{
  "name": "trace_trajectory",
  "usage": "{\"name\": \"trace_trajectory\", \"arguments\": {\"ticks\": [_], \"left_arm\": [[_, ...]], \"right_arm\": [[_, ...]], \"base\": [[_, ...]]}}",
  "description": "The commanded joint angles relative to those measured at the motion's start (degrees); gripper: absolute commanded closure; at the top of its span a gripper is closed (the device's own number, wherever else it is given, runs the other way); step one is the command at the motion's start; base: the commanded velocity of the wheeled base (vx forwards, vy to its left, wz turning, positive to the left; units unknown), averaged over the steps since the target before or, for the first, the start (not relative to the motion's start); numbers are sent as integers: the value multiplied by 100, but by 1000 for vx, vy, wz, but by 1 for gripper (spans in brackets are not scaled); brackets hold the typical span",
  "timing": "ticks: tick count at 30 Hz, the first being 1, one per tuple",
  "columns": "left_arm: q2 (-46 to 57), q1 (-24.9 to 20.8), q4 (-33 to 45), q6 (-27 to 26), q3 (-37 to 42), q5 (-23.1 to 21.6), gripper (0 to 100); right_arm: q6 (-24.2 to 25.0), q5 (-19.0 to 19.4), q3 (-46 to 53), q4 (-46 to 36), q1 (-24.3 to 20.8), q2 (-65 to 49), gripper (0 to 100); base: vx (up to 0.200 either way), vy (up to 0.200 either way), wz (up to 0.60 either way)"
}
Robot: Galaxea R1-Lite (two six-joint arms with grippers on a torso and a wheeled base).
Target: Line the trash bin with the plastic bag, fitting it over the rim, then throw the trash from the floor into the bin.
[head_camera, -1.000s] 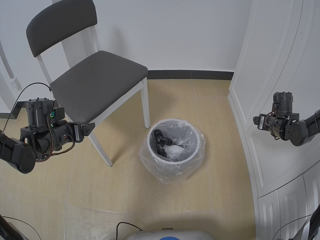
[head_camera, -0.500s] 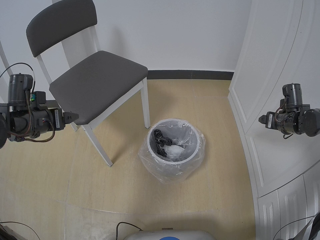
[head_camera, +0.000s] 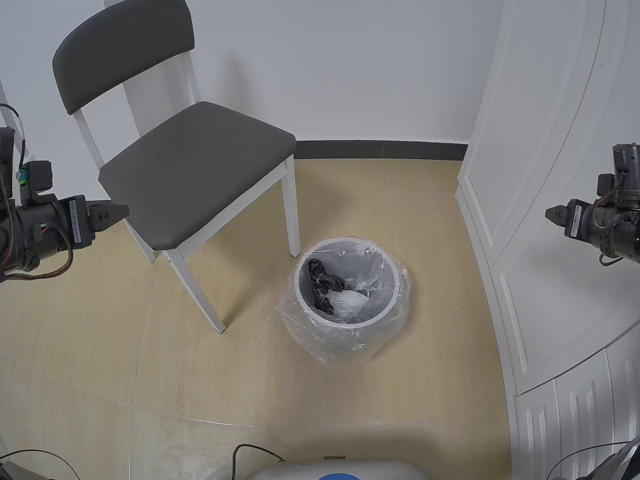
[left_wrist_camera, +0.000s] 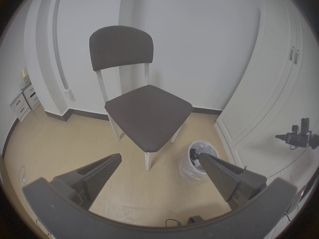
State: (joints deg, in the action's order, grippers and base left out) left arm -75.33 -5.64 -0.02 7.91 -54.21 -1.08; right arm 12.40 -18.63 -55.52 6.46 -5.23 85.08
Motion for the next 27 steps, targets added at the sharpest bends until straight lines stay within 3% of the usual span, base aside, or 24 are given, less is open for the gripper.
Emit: {"name": "trace_trajectory", "arguments": {"ticks": [1, 27], "left_arm": [[677, -7, 240, -9, 7, 3, 0], [2936, -244, 257, -18, 543, -6, 0]], "right_arm": [[8, 17, 278, 13, -13, -905, 0], [193, 263, 551, 48, -4, -3735, 0]], "base": [[0, 0, 0], [0, 0, 0]]}}
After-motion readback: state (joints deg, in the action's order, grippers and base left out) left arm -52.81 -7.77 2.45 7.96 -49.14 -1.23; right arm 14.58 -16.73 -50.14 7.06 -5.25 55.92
